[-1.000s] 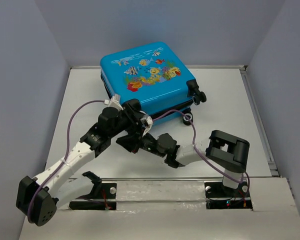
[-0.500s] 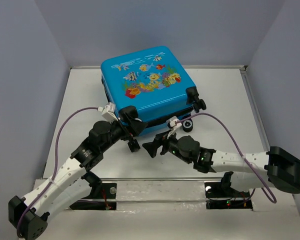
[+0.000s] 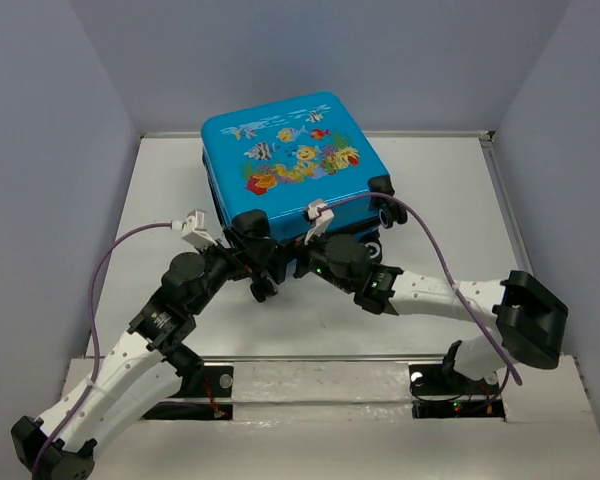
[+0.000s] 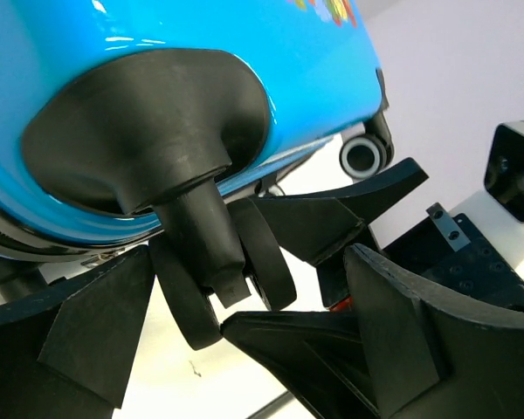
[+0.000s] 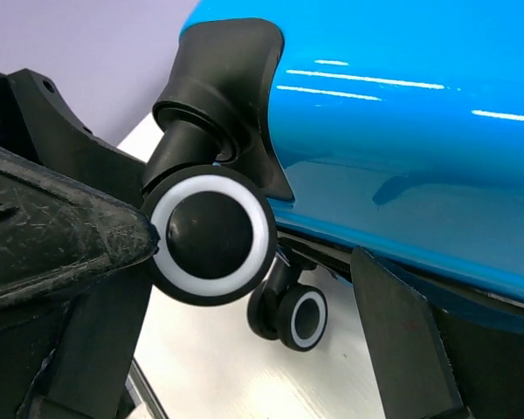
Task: Pack the luggage
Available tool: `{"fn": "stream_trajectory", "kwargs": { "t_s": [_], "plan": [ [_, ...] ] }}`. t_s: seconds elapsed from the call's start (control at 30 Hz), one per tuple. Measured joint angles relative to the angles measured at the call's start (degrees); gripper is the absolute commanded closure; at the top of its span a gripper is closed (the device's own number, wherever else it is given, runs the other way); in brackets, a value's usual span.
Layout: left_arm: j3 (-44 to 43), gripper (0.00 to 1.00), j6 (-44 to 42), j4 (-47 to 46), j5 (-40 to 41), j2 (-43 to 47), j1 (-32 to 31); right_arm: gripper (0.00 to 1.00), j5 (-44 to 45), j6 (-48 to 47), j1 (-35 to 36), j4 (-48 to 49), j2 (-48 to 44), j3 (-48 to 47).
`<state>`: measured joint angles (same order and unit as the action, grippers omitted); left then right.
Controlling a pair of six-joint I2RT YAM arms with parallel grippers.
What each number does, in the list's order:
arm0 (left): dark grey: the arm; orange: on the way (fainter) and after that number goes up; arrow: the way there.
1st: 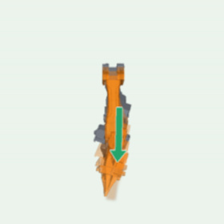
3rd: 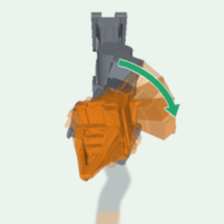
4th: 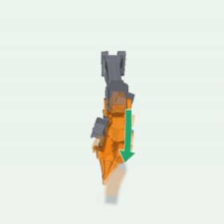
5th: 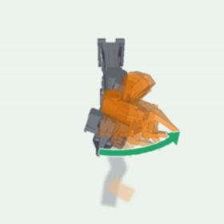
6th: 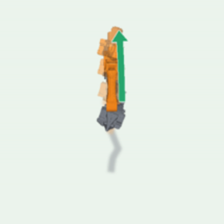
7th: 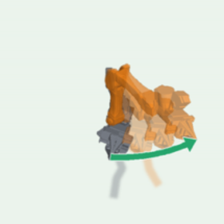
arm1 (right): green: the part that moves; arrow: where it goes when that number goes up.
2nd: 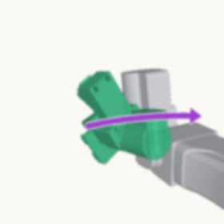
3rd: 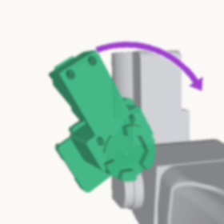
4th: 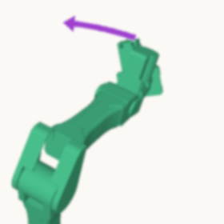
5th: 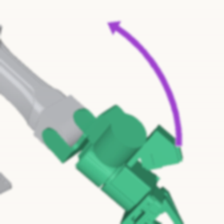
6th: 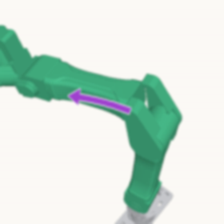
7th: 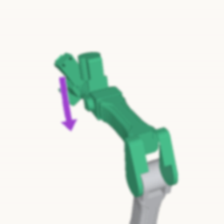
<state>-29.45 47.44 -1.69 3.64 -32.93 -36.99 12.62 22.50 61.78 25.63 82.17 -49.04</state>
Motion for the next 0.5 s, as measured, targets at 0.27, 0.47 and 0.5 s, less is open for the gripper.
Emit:
{"fn": "stream_trajectory", "kwargs": {
  "t_s": [0.27,0.47,0.5],
  "plan": [
    [1.01,0.08,-0.02,1.16,5.38,2.8,1.11,0.08,-9.27,5.27,-2.89,7.3,7.54,-3.02],
    [1.75,0.1,0.15,0.15,5.95,2.62,1.46,0.06,-16.55,8.74,-4.42,11.32,10.38,-3.26],
    [1.75,0.1,0.2,0.02,5.86,2.62,1.46,0.06,-17.77,9.2,-4.59,11.87,10.73,-3.23]
  ]
}}
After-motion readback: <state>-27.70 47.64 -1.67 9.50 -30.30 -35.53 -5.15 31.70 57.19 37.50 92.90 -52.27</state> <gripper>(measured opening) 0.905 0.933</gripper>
